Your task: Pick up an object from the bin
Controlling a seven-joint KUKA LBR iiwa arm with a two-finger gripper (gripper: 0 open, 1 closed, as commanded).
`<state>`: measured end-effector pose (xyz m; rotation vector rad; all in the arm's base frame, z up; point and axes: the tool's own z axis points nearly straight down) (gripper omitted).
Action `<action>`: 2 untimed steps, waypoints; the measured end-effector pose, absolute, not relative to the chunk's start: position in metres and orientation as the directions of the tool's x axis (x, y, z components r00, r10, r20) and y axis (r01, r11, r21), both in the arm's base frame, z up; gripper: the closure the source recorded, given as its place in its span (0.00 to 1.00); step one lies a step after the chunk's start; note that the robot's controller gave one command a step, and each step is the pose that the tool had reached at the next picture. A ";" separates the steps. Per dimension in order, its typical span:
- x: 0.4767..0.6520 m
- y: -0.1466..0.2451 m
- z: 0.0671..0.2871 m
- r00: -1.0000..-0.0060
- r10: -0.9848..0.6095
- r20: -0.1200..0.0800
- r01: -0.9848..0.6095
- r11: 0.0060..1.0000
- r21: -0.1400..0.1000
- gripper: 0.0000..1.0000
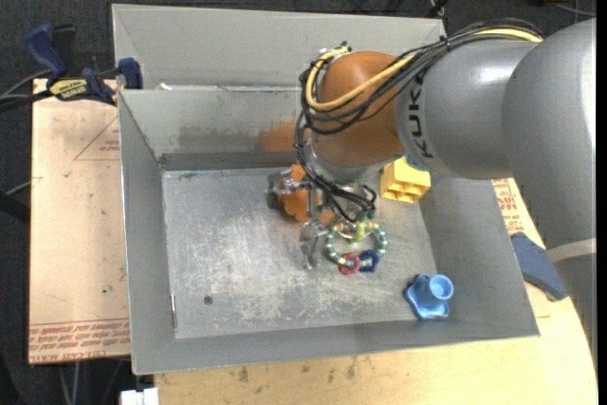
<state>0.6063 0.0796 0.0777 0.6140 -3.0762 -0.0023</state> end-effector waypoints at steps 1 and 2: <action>0.613 0.053 0.088 -0.852 -0.523 -0.003 -0.523 0.852 0.001 0.00; 0.623 0.036 0.090 -0.836 -0.549 -0.004 -0.549 0.836 0.000 0.00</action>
Offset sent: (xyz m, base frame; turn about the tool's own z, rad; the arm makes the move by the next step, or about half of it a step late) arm 0.0249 -0.0568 0.0140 -0.0389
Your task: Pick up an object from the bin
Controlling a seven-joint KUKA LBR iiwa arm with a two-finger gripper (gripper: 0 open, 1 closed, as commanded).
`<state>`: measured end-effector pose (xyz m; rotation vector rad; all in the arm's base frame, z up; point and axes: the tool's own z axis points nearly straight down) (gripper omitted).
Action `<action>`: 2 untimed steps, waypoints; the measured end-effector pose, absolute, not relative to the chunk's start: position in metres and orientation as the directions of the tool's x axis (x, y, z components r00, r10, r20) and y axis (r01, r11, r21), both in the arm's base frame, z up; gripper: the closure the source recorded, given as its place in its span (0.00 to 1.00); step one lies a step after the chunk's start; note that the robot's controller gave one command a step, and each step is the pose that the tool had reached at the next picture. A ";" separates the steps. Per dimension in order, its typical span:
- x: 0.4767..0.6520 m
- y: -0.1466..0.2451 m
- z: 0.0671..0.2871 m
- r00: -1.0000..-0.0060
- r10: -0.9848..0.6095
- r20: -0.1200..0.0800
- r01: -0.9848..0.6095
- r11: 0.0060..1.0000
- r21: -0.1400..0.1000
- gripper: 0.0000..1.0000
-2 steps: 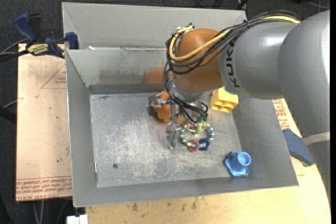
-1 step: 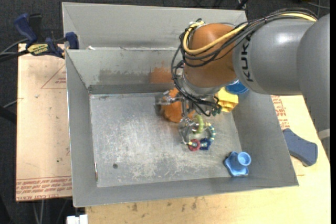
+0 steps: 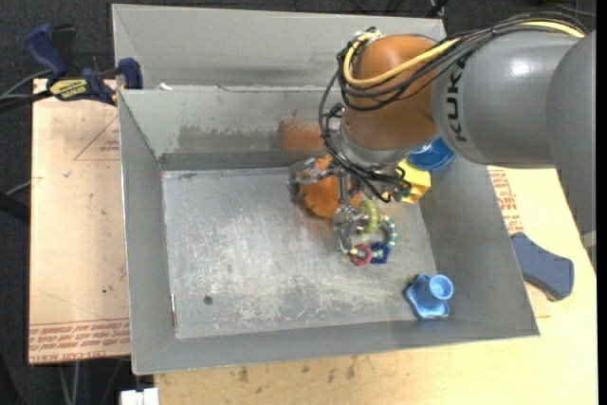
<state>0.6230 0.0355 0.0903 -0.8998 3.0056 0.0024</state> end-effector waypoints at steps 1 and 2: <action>0.631 -0.008 0.094 -0.902 -0.431 -0.005 -0.431 0.902 0.002 0.00; 0.642 -0.026 0.081 -0.870 -0.492 -0.005 -0.492 0.870 -0.003 0.00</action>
Offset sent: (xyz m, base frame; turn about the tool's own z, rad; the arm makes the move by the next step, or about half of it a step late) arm 0.0219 -0.0517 -0.0174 0.0401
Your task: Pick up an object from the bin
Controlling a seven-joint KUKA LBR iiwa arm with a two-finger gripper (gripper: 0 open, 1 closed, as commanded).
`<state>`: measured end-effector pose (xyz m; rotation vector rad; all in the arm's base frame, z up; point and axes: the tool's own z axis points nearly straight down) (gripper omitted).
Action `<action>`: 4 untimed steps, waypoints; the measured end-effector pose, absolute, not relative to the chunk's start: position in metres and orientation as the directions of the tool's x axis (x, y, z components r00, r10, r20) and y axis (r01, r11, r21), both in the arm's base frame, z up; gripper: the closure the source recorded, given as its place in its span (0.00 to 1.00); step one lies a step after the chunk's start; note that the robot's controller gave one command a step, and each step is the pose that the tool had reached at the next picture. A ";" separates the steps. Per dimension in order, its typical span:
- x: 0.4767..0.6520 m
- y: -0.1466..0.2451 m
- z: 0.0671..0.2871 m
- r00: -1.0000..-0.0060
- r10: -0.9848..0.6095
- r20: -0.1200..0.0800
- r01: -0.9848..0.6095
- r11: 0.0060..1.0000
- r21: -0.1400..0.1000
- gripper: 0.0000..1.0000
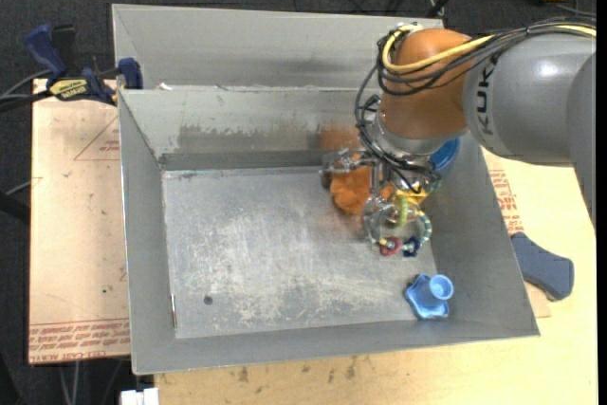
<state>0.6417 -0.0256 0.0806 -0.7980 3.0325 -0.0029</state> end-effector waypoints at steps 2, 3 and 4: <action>0.619 -0.072 0.080 -0.938 -0.345 -0.007 -0.345 0.938 0.006 1.00; 0.625 -0.086 0.188 -0.940 -0.341 -0.004 -0.341 0.940 0.000 1.00; 0.625 -0.086 0.188 -0.940 -0.341 -0.004 -0.341 0.940 0.000 1.00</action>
Offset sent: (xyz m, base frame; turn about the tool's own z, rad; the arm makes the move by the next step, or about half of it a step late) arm 0.0000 0.0000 0.0000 0.0000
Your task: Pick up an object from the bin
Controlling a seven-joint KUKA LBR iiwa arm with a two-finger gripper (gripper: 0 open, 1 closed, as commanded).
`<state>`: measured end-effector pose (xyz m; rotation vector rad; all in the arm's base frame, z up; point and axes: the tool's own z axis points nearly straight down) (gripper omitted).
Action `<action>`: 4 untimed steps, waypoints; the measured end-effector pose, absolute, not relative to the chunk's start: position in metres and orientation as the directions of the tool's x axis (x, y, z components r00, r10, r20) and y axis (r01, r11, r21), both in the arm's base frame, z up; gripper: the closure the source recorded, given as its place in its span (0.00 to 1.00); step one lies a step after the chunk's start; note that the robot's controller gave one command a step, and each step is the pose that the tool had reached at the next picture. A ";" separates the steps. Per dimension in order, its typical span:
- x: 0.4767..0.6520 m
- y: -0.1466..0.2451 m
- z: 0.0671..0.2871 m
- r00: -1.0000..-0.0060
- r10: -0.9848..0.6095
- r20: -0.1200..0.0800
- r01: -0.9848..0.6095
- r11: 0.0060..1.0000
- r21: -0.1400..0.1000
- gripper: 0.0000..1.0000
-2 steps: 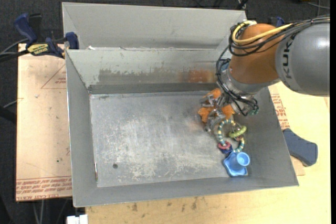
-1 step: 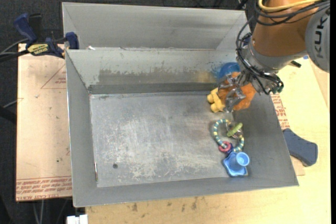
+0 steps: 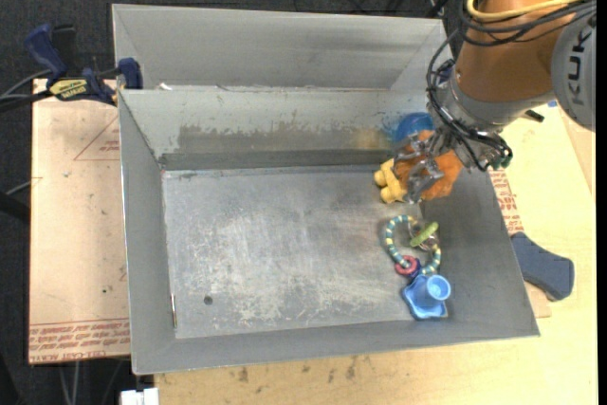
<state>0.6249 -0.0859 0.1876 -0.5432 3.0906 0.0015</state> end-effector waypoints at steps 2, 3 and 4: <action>0.620 -0.073 0.170 -0.806 -0.592 0.003 -0.592 0.806 0.006 1.00; 0.604 -0.063 0.158 -0.858 -0.514 -0.008 -0.514 0.858 -0.004 1.00; 0.633 -0.043 0.342 -0.801 -0.598 -0.003 -0.598 0.801 0.000 1.00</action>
Offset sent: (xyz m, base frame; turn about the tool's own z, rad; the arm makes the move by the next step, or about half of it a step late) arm 0.0008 0.0250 0.0594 0.1416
